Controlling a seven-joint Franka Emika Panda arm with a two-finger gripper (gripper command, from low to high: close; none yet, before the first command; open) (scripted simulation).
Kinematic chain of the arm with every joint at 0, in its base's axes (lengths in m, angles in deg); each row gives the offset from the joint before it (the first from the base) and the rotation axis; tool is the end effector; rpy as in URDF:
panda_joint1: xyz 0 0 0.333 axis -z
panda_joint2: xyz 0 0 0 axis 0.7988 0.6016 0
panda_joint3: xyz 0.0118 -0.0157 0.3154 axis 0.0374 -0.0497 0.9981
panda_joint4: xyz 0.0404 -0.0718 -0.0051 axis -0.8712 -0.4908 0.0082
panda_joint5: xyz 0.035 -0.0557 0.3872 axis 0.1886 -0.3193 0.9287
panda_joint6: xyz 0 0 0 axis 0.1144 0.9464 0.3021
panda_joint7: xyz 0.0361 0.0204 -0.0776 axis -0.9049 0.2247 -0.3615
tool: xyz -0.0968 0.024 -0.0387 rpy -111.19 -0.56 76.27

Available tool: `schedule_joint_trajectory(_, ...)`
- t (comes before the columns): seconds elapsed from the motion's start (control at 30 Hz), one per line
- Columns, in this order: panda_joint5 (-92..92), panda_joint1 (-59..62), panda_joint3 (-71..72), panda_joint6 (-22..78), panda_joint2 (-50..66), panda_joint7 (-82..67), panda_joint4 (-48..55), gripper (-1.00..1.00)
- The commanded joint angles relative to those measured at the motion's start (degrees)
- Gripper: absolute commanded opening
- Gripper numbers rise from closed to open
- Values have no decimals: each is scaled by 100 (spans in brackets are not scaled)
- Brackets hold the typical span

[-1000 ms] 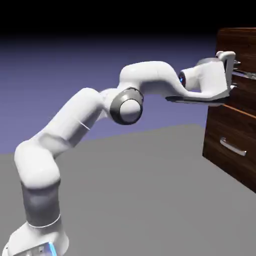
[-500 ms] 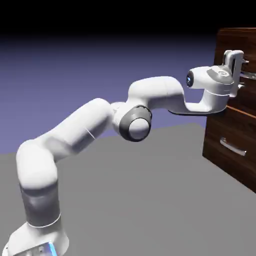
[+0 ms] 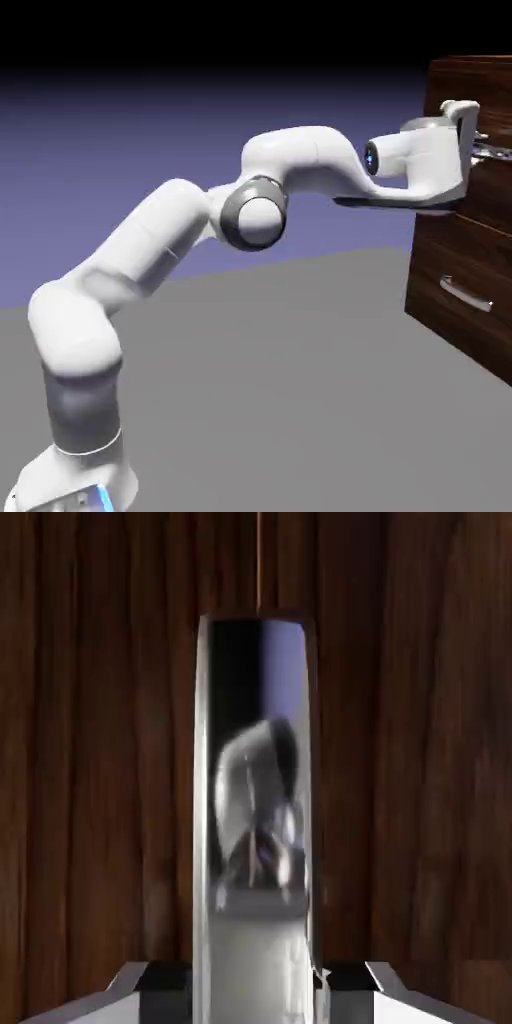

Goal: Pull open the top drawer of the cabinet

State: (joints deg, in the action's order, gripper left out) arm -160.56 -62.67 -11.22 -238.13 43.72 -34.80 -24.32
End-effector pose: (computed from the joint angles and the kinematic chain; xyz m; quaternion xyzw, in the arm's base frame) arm 0.7744 0.0989 0.5395 -0.2709 0.6529 -0.2703 0.6537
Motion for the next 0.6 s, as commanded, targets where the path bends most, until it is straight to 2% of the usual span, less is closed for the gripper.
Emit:
schedule_joint_trajectory(0.0,-255,-28,-13,3,-51,251,-45,-100)
schedule_joint_trajectory(0.3,-2497,-94,458,295,-683,2038,-750,-100)
schedule_joint_trajectory(0.57,-4127,-18,1133,929,-1763,3135,-2307,-100)
